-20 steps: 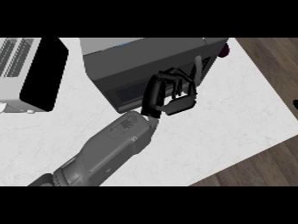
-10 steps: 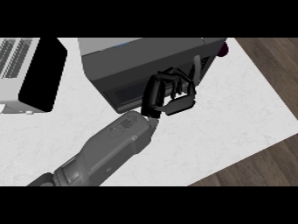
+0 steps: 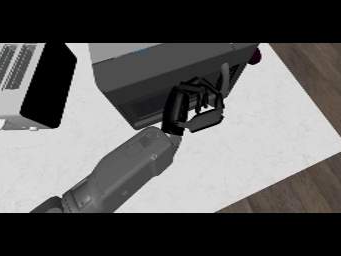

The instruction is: Pick up the milk, place it into the microwave and close the microwave

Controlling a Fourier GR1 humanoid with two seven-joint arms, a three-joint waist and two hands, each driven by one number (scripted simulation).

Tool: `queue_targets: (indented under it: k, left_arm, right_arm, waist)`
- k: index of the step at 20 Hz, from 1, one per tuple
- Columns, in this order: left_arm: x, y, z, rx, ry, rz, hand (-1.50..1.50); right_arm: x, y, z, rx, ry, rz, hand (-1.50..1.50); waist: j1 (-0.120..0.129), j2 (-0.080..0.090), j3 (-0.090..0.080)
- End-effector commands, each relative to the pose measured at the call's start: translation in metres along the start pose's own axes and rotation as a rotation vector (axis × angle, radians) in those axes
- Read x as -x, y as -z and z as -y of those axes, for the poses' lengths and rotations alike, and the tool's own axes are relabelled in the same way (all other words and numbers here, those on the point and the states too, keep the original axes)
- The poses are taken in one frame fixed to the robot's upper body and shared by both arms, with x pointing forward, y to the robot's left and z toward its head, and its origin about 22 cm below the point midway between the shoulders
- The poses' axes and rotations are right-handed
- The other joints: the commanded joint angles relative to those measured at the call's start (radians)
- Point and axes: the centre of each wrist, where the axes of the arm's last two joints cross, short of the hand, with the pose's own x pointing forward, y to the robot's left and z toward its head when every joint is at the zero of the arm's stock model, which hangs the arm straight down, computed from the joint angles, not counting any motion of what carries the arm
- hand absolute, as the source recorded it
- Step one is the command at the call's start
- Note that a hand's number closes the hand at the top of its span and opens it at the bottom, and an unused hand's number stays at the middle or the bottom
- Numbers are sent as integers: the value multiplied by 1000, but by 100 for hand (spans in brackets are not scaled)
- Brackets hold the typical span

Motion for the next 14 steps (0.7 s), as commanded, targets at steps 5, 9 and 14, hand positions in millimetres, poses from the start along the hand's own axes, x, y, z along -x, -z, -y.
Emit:
queue_targets:
  k: [5,9,14]
  left_arm:
    - [-5,20,-4,-19,1,-20,150]
    - [-2,19,-7,-38,17,-18,150]
    - [-4,21,-5,-34,15,-4,150]
  right_arm:
    - [-4,8,-2,-69,47,12,-150]
    - [-4,3,0,-79,67,-23,-150]
    - [-8,8,0,-101,77,-18,-150]
  waist:
    - [-1,14,-1]
    - [-16,15,1]
    - [-12,13,0]
